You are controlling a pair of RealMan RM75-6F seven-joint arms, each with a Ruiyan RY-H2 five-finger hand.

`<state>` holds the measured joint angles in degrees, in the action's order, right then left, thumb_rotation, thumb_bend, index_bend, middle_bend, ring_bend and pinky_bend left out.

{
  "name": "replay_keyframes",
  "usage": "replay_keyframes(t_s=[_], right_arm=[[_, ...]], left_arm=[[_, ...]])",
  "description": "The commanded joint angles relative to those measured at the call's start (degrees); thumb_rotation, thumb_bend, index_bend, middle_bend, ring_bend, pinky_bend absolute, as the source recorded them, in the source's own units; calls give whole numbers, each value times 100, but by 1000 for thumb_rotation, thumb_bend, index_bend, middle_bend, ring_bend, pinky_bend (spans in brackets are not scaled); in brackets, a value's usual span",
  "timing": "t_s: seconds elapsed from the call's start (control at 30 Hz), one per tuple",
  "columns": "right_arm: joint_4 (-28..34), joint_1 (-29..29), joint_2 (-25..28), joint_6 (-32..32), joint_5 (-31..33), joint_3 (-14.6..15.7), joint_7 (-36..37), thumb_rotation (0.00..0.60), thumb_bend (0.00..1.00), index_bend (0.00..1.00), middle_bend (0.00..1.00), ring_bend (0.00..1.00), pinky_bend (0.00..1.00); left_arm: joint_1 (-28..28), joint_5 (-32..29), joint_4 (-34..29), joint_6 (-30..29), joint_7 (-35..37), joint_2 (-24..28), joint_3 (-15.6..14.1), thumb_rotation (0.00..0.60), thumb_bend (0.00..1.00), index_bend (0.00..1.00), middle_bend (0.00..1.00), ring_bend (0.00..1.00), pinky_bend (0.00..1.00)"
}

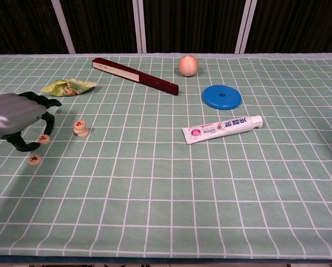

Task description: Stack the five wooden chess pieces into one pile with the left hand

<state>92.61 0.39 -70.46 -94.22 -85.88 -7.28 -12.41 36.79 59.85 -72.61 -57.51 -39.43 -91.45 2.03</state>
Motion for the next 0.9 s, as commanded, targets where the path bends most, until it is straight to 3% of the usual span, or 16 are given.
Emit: replay_keyframes(t_s=[0.03,0.9], right_arm=[[1,-1,-2,-5,-1,-2,2,600,232,49,13,0,0],[37,-7,-3,-11,41,-24,15,600,232,51,13,0,0]], left_arm=[[5,9,-7,-13,-27,-7,15,600,282,453,0,0,0],[27,-44,-106,-39,-348,-64,54,600,309,496,0,0,0]])
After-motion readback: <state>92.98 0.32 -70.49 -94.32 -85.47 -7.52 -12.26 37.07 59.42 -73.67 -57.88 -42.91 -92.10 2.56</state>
